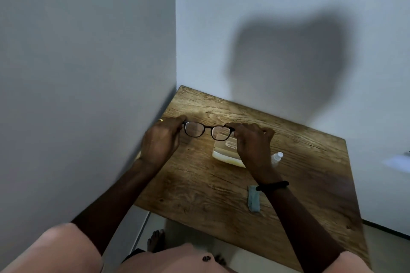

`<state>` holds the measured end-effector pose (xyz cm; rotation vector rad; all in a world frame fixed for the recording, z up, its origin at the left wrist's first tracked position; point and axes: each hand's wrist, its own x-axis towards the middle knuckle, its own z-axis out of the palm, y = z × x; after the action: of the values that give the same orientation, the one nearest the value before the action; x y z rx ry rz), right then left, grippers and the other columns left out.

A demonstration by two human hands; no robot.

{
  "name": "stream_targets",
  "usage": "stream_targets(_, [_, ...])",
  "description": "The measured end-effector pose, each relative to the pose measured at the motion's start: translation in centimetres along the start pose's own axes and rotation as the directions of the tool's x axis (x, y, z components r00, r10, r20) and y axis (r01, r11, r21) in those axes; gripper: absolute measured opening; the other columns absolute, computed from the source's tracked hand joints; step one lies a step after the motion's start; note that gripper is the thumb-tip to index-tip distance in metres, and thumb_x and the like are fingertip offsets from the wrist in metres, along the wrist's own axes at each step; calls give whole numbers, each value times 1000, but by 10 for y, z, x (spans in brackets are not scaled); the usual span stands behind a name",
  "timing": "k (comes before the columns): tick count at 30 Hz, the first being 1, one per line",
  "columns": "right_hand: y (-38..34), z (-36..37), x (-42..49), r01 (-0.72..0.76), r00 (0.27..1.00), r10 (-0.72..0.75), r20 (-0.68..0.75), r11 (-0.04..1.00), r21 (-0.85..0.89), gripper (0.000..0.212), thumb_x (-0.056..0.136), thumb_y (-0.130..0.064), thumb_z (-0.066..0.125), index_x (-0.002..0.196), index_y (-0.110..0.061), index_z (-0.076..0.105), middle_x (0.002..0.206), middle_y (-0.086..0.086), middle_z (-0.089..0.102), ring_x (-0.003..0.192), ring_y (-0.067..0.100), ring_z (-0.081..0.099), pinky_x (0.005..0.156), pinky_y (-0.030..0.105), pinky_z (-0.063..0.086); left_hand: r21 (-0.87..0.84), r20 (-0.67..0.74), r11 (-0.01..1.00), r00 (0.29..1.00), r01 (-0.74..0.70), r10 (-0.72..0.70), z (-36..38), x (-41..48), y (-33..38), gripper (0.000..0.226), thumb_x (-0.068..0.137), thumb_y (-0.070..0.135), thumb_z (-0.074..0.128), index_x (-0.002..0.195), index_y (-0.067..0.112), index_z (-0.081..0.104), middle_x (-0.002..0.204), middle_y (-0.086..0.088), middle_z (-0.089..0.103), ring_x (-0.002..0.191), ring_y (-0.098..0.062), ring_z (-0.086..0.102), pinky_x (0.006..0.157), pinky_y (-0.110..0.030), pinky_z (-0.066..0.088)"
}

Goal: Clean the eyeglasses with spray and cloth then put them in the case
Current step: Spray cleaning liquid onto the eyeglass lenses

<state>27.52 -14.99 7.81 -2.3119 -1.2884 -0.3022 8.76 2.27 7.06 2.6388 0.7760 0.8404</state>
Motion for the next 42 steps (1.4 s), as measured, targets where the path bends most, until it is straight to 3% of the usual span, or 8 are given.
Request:
stream_targets(5, [18,-24,3,-68,992,66,-104,998,-16,29,93,-11,64,109,-33,70,88,-11,73,84,17,63,75,34,16,-71,-37,995,997,-71,69,4,29,29,23,92,6,59,103,22,70,82,0,72,71,-25,63,60,-35,51])
stream_targets(13, [51,-66,-5,-204,939,240,-247,966,161,23,93,-19,68,112,-31,71,94,-13,74,87,12,68,80,33,21,-214,-83,966,988,-147,132,17,53,66,23,91,6,58,104,14,74,78,-5,73,67,-27,67,58,-35,52])
stream_targets(16, [78,-77,-29,-241,870,324,-372,937,252,21,93,-17,66,111,-25,72,102,-10,75,90,12,69,94,51,42,-214,-86,966,988,-143,127,20,63,75,23,90,10,54,100,14,75,74,-6,71,65,-29,66,57,-33,49])
stream_targets(20, [108,-67,-74,-274,797,389,-461,914,299,25,95,-8,62,117,-18,69,106,-4,72,98,20,68,86,61,51,-177,-74,969,984,-172,161,23,70,90,19,88,6,56,92,14,73,72,-5,71,64,-27,65,56,-29,43])
stream_targets(24, [113,-45,-102,-317,804,417,-423,904,288,30,90,3,67,118,-7,64,109,7,70,97,23,65,80,52,56,-208,-30,965,987,-160,157,28,74,100,18,86,-3,64,87,14,70,66,-2,64,56,-24,57,56,-26,35])
stream_targets(28, [110,-19,-117,-379,801,489,-345,860,340,33,89,-14,71,120,-10,59,112,4,64,94,18,61,77,48,55,-215,-12,960,983,-179,181,34,78,107,16,87,1,60,88,13,70,65,-4,64,56,-27,58,54,-29,40])
stream_targets(35, [100,6,-116,-349,854,443,-274,877,330,70,83,-11,77,143,-10,42,132,6,52,108,21,58,86,48,54,-217,-10,960,984,-176,178,45,80,111,19,89,5,58,96,14,74,70,-7,69,59,-29,61,55,-31,42])
stream_targets(42, [87,31,-115,-325,910,383,-160,898,296,85,83,-21,74,150,-38,26,137,6,55,118,25,59,95,47,52,-217,-13,966,990,-139,139,51,76,110,21,91,9,59,104,12,76,75,-9,72,63,-30,65,60,-29,42])
